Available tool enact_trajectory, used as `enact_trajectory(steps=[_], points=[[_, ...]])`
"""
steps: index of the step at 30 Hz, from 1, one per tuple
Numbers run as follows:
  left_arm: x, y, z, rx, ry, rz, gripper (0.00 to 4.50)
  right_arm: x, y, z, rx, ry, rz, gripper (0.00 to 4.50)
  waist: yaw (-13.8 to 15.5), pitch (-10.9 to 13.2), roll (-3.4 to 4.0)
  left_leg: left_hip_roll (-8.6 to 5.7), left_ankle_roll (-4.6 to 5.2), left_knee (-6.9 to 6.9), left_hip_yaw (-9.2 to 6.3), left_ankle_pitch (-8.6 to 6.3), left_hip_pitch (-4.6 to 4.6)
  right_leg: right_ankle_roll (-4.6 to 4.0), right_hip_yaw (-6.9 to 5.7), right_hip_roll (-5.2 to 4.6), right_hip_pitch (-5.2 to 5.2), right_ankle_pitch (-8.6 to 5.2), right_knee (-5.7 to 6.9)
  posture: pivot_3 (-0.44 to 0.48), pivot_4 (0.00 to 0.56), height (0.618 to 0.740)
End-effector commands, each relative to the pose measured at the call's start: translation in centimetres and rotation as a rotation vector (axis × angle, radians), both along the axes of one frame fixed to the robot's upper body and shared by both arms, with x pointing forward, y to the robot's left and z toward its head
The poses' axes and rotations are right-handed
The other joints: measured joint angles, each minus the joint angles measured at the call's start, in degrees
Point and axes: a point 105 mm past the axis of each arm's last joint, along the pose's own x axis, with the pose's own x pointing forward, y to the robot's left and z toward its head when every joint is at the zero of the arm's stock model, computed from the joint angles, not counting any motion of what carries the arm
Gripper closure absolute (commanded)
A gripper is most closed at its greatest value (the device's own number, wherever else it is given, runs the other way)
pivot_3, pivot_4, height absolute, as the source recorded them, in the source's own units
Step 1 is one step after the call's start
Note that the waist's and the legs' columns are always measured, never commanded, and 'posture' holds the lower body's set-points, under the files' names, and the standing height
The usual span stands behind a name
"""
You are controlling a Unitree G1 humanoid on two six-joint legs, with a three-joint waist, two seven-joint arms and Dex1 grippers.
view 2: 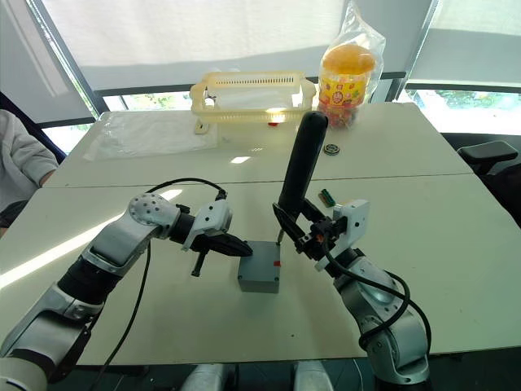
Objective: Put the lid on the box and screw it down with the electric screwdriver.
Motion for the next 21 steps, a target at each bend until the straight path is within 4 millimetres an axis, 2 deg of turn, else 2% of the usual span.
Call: enact_trajectory(steps=[1,21], points=[[0.01,0.48,-1.52,0.066,0.03,0.018,4.5,-0.89,-0.09,2.92,0.022,-0.126,0.002,2.68,0.0,0.0,0.0,0.0,0.0,0.0,0.0,0.0,0.0,0.0,0.0,0.0,0.0,0.0,0.0,0.0,0.15,0.74],[-0.05,0.61,-1.52,0.07,0.032,0.024,4.5,-0.67,0.41,2.35,0.021,-0.113,0.013,2.68,0.0,0.0,0.0,0.0,0.0,0.0,0.0,0.0,0.0,0.0,0.0,0.0,0.0,0.0,-0.01,0.0,0.15,0.74]])
